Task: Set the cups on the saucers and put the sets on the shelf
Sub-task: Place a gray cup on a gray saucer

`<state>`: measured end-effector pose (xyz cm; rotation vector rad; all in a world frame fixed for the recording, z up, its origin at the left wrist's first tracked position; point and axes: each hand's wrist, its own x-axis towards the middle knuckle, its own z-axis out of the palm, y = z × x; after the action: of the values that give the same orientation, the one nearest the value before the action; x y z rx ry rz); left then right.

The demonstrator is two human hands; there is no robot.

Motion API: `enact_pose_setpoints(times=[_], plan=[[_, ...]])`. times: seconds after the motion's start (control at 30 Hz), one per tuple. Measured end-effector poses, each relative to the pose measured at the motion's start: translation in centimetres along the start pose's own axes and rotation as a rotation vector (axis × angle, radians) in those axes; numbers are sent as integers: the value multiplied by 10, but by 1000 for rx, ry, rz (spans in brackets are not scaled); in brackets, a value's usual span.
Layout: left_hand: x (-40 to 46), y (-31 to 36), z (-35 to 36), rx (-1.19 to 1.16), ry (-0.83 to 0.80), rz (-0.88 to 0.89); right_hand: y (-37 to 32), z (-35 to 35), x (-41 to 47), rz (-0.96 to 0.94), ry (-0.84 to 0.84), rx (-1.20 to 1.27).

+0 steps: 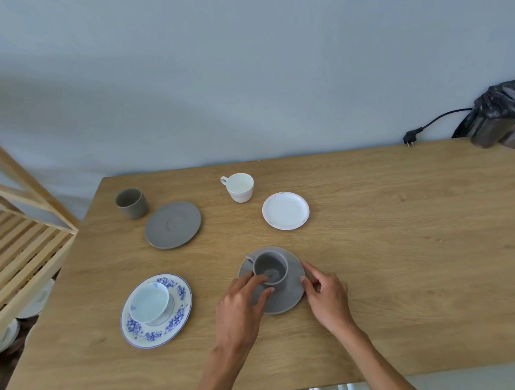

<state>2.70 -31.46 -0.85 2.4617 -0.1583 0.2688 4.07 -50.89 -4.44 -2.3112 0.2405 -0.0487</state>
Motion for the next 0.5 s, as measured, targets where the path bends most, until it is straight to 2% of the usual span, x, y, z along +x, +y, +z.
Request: enact_pose_setpoints(times=[0.5], plan=[[3, 0, -7, 30, -26, -10, 0, -2, -3, -47, -21, -62]])
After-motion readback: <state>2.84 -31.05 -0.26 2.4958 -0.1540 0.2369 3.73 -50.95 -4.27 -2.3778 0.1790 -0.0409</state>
